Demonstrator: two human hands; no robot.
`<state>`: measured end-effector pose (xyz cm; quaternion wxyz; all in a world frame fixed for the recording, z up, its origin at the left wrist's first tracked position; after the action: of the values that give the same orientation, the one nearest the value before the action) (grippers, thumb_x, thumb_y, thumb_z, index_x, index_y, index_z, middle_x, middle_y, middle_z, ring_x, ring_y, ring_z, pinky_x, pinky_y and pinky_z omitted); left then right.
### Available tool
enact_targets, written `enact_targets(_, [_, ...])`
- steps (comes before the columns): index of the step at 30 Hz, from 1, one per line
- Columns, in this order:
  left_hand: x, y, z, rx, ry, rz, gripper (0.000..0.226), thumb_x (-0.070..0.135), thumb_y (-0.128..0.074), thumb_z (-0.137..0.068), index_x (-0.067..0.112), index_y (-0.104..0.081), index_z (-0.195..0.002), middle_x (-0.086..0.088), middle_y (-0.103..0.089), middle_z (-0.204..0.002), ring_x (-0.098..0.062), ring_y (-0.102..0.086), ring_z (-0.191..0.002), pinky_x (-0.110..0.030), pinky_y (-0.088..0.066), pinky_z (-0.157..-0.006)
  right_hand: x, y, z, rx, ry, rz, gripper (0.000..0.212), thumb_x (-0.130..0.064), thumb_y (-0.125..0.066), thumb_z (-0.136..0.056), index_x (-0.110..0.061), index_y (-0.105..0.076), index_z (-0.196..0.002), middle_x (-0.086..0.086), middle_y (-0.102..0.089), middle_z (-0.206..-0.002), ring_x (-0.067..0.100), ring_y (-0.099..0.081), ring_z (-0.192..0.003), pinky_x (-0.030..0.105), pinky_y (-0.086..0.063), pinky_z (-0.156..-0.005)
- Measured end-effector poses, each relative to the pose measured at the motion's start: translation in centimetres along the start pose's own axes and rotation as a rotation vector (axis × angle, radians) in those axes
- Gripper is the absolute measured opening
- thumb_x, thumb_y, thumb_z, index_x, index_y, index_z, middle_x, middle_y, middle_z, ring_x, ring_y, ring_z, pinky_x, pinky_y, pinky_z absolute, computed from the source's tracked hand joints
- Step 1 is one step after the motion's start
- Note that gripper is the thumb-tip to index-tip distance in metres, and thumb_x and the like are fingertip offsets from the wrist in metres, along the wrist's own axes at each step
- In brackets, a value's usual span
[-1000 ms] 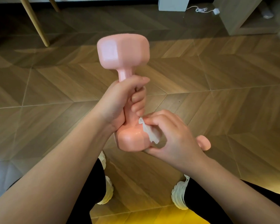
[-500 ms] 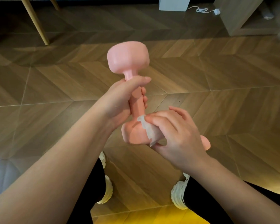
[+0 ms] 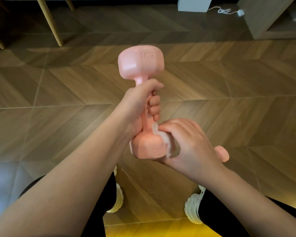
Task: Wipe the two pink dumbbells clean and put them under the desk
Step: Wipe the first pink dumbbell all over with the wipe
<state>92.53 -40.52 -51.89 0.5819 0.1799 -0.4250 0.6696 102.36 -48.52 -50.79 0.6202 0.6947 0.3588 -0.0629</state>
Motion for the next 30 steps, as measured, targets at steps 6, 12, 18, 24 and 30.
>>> enact_targets(6, [-0.7, -0.6, -0.2, -0.024, 0.002, -0.067, 0.033, 0.017, -0.057, -0.088, 0.021, -0.039, -0.061, 0.006, -0.029, -0.045, -0.012, -0.024, -0.039, -0.022, -0.028, -0.044, 0.3, -0.2, 0.0, 0.026, -0.019, 0.027, 0.036, -0.043, -0.07, -0.078, -0.013, -0.063, -0.097, -0.002, -0.063, -0.092, 0.016, -0.058, -0.09, 0.034, -0.044, -0.084])
enact_targets(12, [-0.4, -0.5, 0.0, -0.019, 0.002, -0.043, 0.033, 0.016, -0.053, -0.089, 0.021, -0.037, -0.06, 0.006, -0.026, -0.044, -0.012, -0.024, -0.038, -0.021, -0.028, -0.042, 1.1, -1.4, -0.1, -0.153, -0.072, -0.095, 0.055, -0.046, -0.079, -0.069, -0.016, -0.06, -0.111, -0.002, -0.062, -0.103, 0.018, -0.056, -0.098, 0.036, -0.044, -0.085])
enact_targets(18, [-0.2, -0.8, 0.2, -0.044, 0.009, -0.032, 0.034, 0.016, -0.053, -0.089, 0.021, -0.036, -0.06, 0.006, -0.026, -0.045, -0.012, -0.023, -0.038, -0.022, -0.028, -0.041, 0.7, 0.1, 0.2, 0.044, -0.029, -0.091, 0.049, -0.049, -0.077, -0.067, -0.014, -0.057, -0.094, -0.006, -0.057, -0.091, 0.009, -0.049, -0.084, 0.024, -0.036, -0.072])
enact_targets(24, [0.0, -1.5, 0.8, -0.146, -0.007, -0.051, 0.04, 0.016, -0.048, -0.09, 0.021, -0.038, -0.051, 0.004, -0.025, -0.046, -0.013, -0.023, -0.039, -0.023, -0.027, -0.043, 1.2, -1.6, 0.6, -0.022, 0.022, -0.107, 0.048, -0.021, -0.081, -0.067, -0.011, -0.058, -0.107, 0.003, -0.061, -0.1, 0.025, -0.059, -0.093, 0.043, -0.047, -0.076])
enact_targets(30, [0.9, -0.8, 0.8, -0.104, -0.152, -0.273, 0.025, 0.021, -0.063, -0.07, 0.009, -0.052, -0.088, -0.002, -0.05, -0.067, -0.017, -0.05, -0.06, -0.031, -0.045, -0.063, 0.8, 0.8, 0.8, 0.198, 0.045, 0.046, 0.037, -0.019, -0.076, -0.068, -0.013, -0.059, -0.1, 0.006, -0.067, -0.096, 0.023, -0.06, -0.093, 0.037, -0.044, -0.082])
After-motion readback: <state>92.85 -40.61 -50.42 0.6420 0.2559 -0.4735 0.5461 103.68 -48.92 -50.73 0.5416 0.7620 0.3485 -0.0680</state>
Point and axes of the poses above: each hand's wrist, its own z-axis away from the middle knuckle, its own y-axis out of the back of the hand, x = y × z, the point moved 7 cm from there along -z, towards the middle knuckle
